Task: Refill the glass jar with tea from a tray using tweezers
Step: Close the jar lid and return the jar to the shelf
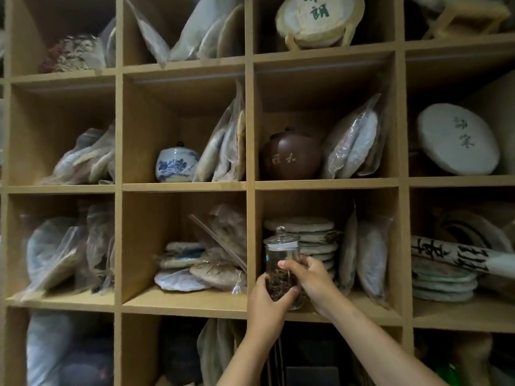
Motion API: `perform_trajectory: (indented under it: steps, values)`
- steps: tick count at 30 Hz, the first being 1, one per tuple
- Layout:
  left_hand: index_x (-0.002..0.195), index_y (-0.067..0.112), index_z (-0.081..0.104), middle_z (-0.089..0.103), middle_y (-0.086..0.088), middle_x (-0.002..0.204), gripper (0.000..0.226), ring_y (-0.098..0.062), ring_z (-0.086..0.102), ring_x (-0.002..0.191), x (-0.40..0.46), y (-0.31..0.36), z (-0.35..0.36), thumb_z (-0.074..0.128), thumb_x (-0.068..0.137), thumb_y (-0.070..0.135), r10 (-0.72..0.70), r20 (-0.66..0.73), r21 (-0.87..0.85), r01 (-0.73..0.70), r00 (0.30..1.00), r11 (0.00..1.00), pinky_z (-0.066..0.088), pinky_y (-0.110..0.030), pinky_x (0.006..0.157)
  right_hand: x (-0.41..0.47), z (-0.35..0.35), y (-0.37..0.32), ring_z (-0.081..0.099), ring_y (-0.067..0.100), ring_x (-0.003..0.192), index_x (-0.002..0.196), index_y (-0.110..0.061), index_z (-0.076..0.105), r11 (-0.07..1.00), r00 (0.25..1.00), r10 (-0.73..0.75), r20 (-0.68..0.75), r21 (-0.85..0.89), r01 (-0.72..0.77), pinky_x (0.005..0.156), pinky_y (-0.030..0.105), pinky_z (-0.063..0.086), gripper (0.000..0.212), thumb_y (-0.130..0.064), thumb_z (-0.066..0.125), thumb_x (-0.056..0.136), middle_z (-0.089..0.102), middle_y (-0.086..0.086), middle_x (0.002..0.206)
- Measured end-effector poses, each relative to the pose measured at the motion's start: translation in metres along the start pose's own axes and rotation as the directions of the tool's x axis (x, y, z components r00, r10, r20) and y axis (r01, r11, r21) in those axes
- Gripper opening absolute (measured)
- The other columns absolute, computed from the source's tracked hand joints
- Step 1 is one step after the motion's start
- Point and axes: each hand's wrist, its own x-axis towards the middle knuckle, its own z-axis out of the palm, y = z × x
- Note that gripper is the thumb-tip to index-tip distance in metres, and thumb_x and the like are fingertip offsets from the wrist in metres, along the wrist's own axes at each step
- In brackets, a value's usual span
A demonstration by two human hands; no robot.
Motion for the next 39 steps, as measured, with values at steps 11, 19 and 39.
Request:
perform_trajectory:
  steps: [11, 19, 39]
  values:
    - [0.121, 0.022, 0.052, 0.065, 0.007, 0.104, 0.049, -0.008, 0.063, 0.1, 0.01, -0.014, 0.011, 0.075, 0.079, 0.035, -0.047, -0.019, 0.124, 0.049, 0.999, 0.991, 0.056, -0.033, 0.089, 0.017, -0.002, 0.03, 0.071, 0.022, 0.091, 0.104, -0.013, 0.066, 0.991, 0.999, 0.002, 0.038, 0.131, -0.007, 0.079, 0.035, 0.058, 0.035, -0.02, 0.078, 0.071, 0.074, 0.009, 0.097]
    - [0.123, 0.016, 0.048, 0.059, 0.008, 0.107, 0.048, -0.004, 0.056, 0.091, 0.019, -0.011, 0.011, 0.07, 0.086, 0.038, -0.056, 0.018, 0.253, 0.05, 0.998, 0.966, 0.04, -0.008, 0.063, 0.031, -0.01, 0.038, 0.07, 0.012, 0.092, 0.099, -0.02, 0.068, 0.993, 0.99, -0.103, 0.095, -0.049, 0.108, 0.072, 0.021, 0.054, 0.043, -0.04, 0.082, 0.064, 0.076, -0.006, 0.092]
    - [0.134, 0.015, 0.053, 0.066, 0.002, 0.121, 0.048, -0.01, 0.061, 0.111, -0.013, -0.014, 0.009, 0.066, 0.089, 0.025, 0.068, -0.164, 0.415, 0.007, 0.984, 0.91, 0.038, -0.003, 0.077, 0.024, -0.013, 0.032, 0.065, 0.004, 0.073, 0.088, -0.028, 0.065, 0.883, 0.973, -0.218, -0.078, -0.44, 0.163, 0.061, 0.03, 0.06, 0.067, -0.082, 0.069, 0.047, 0.067, -0.011, 0.078]
